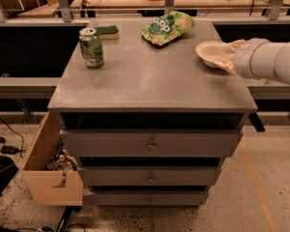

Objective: Move paper bowl near green can

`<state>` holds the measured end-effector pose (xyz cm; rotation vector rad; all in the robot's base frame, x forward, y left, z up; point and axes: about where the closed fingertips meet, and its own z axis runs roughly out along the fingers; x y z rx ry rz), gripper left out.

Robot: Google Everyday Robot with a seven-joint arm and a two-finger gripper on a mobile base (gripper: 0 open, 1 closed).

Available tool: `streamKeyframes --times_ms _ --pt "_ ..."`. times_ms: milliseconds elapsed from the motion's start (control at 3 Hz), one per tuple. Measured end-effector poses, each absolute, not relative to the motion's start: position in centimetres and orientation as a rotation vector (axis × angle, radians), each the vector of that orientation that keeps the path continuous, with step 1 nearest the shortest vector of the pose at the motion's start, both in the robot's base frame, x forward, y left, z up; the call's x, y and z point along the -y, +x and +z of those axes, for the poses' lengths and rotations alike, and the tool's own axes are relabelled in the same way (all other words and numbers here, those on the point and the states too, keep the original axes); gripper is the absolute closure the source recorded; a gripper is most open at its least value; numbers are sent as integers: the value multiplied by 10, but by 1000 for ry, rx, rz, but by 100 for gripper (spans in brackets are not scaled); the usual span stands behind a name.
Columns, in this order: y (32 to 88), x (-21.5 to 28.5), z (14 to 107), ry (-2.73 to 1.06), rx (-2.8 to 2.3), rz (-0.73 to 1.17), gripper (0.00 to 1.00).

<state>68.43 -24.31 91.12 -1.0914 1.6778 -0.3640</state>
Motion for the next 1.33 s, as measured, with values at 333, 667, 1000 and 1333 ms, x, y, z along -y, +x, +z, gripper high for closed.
streamKeyframes --times_ms 333,667,1000,1333 --pt "685 241 911 -1094 -1676 -362 0" --pt "685 240 911 -1098 -1674 -366 0" --pt "696 239 910 -1110 -1670 -380 0" --pt "713 238 904 -1139 -1664 -387 0"
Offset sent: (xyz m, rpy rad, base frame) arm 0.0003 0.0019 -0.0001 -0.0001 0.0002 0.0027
